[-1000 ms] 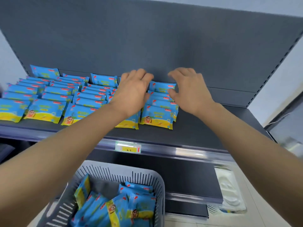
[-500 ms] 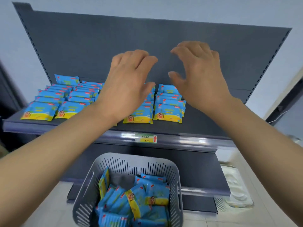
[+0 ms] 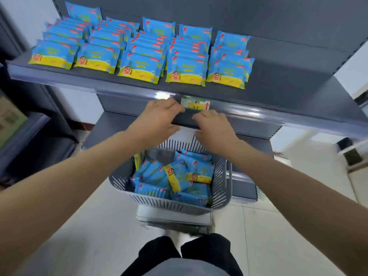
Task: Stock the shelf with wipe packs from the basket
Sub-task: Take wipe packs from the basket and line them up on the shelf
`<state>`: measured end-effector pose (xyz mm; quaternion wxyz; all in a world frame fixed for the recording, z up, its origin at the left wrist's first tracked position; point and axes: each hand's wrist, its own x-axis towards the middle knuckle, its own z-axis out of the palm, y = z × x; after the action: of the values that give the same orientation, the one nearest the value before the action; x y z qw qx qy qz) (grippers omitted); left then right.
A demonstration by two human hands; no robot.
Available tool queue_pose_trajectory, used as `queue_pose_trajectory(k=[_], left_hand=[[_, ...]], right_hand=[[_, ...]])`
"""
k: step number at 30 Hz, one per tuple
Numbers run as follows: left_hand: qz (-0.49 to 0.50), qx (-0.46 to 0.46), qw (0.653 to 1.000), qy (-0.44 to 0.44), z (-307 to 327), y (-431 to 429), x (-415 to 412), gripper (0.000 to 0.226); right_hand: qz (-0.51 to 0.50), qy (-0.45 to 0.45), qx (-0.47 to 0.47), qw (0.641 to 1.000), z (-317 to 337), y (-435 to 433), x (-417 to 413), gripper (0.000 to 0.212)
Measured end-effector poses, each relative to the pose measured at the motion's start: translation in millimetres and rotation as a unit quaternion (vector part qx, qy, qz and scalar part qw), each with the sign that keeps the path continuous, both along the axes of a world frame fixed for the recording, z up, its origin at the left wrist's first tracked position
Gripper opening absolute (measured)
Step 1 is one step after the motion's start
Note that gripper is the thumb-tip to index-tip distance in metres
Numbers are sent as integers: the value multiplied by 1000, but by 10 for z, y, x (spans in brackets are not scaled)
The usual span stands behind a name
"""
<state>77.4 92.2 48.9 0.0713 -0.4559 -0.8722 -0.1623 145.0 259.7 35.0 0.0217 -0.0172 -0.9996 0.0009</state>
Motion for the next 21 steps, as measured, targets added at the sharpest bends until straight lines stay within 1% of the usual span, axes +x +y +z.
queue_pose_trajectory(k=[2,5,7,9,11,16,18,21], left_hand=[[6,-45,998,-51,-332,-42,-21,46],[21,-77,992,-101,-720,-86,-45,45],[25,-97,989,-113,-938,-105,-65,45],[31,-120,985,-122,-1122,-108,-89,45],[31,-145,981,-123,-1273,-99,-113,44],[20,-173,973,-155,-1566,-56,-165,44],[18,-192,968,-163,-1690,-8,-186,40],[25,-222,956,-190,-1867,112,-237,36]], right_hand=[[-15,-79,9,997,-397,27,1,36],[-44,-191,7,981,-892,84,20,28],[-69,-254,2,965,-1146,115,19,33],[-95,-312,-1,945,-1348,149,2,44],[-114,-347,-13,931,-1504,181,-23,52],[-133,-352,-50,925,-1761,237,-109,49],[-143,-329,-58,931,-1823,240,-126,47],[-152,-289,-42,944,-1891,248,-147,46]])
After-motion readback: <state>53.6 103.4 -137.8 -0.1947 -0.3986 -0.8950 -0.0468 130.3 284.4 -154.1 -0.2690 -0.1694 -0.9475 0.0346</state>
